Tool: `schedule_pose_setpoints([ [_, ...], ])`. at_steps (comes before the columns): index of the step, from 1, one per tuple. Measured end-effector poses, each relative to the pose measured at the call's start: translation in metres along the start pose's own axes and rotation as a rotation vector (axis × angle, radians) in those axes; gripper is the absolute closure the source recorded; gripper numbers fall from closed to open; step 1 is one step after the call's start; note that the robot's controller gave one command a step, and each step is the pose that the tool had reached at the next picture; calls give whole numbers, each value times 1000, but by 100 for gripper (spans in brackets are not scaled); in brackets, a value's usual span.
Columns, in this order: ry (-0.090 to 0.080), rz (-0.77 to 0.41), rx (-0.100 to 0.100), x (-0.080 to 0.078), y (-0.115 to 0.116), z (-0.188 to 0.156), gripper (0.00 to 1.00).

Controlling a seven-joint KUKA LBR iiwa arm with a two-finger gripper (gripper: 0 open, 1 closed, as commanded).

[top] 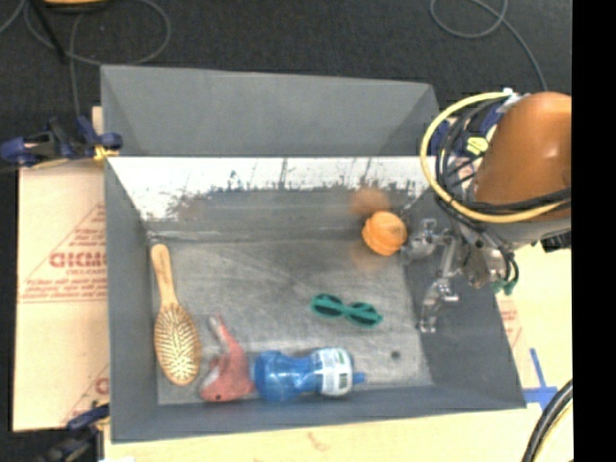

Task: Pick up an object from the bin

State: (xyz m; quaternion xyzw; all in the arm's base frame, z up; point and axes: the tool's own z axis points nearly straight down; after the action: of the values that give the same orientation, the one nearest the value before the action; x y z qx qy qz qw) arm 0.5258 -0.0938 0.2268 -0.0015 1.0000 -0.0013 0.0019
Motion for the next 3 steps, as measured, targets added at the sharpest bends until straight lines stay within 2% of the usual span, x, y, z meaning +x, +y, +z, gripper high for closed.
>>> schedule_pose_setpoints([
  [1,0,-1,0,0,0,0,100],
  [3,-4,-39,0,-1,-1,12,100],
])
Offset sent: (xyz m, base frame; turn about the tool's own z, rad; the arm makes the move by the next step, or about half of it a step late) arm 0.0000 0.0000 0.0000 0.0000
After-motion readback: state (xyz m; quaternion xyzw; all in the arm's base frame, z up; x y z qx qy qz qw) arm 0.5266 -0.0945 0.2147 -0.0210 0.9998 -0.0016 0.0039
